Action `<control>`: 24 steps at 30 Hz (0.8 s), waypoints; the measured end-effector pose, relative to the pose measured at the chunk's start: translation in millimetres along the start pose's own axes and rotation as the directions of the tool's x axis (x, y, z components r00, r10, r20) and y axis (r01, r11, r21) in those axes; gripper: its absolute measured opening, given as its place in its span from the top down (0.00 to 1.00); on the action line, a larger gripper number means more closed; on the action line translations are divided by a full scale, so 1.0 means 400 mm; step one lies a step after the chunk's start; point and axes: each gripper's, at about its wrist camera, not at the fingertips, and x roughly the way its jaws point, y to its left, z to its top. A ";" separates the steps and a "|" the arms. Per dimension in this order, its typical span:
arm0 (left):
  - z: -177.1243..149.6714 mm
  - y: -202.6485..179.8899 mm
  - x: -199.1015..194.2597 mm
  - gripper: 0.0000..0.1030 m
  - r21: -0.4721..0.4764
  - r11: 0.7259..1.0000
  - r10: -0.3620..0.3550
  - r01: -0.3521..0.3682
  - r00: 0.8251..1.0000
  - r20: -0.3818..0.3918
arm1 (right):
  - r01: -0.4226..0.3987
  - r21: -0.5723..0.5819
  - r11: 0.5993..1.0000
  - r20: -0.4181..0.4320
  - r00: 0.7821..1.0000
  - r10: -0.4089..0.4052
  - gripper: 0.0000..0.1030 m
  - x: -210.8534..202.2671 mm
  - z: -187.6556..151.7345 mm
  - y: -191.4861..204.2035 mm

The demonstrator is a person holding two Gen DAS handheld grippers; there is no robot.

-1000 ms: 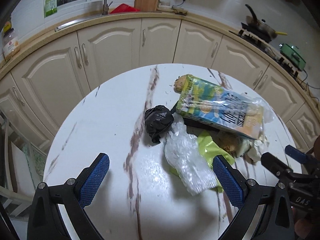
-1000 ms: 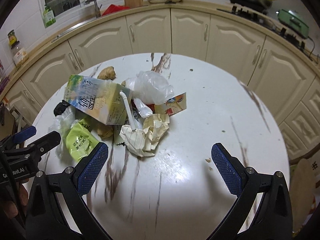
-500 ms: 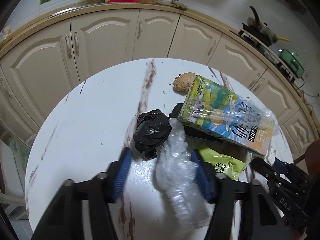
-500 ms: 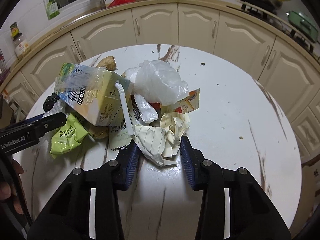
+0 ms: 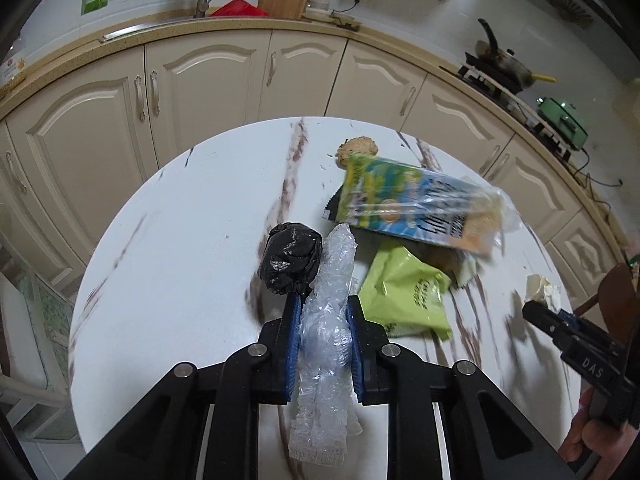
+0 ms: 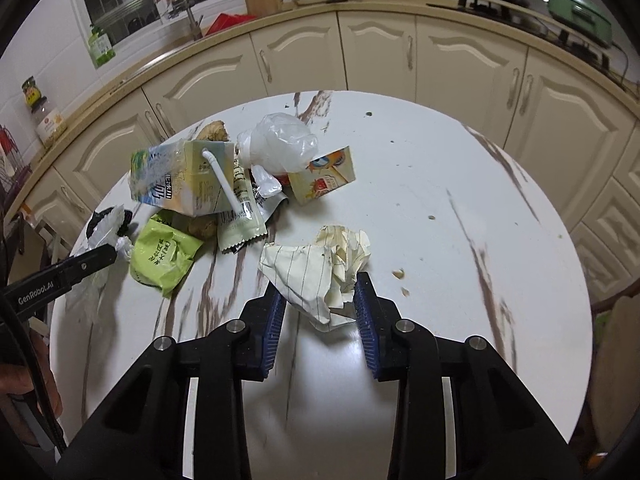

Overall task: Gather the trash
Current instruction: 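Grasp the clear plastic wrap with the left gripper while the right grasps crumpled paper, then carry both items to the blue bucket and open both grippers over it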

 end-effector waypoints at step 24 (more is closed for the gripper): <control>-0.232 -0.257 -0.352 0.83 0.211 0.977 -0.085 0.027 0.960 0.269 | -0.043 0.007 0.999 0.235 0.971 0.040 0.69 -0.342 -0.047 -0.018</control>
